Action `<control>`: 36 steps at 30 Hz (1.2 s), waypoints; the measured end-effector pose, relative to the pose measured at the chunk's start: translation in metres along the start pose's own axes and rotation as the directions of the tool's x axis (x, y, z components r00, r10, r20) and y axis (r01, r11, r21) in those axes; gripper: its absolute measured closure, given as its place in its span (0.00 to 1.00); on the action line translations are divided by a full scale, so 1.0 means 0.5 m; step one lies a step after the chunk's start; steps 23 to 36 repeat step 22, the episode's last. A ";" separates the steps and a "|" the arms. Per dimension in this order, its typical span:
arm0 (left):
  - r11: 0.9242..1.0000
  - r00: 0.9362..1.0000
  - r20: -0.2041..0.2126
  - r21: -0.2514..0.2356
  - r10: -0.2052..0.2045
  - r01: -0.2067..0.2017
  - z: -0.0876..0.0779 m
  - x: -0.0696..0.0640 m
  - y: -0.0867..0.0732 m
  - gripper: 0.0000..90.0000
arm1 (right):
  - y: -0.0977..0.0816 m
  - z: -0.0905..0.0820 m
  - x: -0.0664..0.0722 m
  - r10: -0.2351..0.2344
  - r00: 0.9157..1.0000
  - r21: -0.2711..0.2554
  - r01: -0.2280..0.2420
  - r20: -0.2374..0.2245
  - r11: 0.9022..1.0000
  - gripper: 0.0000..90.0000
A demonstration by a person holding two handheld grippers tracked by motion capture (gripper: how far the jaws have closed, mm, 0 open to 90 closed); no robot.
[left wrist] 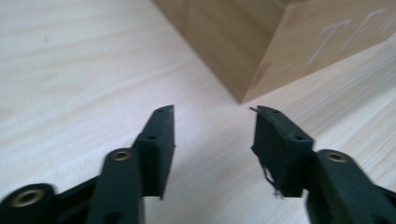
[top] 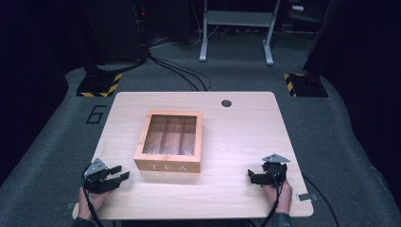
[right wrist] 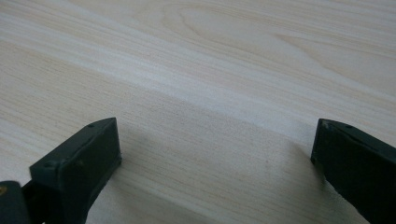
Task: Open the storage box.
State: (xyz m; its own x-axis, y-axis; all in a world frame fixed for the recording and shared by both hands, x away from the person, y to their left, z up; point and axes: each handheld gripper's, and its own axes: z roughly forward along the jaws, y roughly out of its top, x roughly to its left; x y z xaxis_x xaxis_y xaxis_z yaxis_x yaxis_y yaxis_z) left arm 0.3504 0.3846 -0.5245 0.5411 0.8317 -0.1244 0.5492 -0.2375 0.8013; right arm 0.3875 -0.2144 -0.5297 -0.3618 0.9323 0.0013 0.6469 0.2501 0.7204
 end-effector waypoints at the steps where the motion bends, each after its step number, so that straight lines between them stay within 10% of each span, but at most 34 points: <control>1: 1.000 1.000 -0.029 0.005 -0.004 0.004 0.002 0.000 -0.005 0.43 | 0.000 0.000 0.000 0.000 1.000 0.000 0.000 0.000 1.000 0.01; 9: 0.997 0.997 -0.075 0.079 0.022 -0.016 0.003 0.001 -0.010 0.19 | 0.000 0.000 0.000 0.000 1.000 -0.001 0.000 0.000 1.000 0.01; 15: 0.992 0.990 -0.116 0.108 0.085 -0.072 0.010 -0.009 -0.010 0.16 | -0.001 0.000 0.000 -0.001 1.000 -0.002 0.001 0.000 1.000 0.01; 36: 0.991 0.990 -0.113 0.113 0.084 -0.072 0.009 -0.008 -0.009 0.15 | -0.001 0.000 0.000 -0.001 1.000 -0.002 0.001 0.000 1.000 0.01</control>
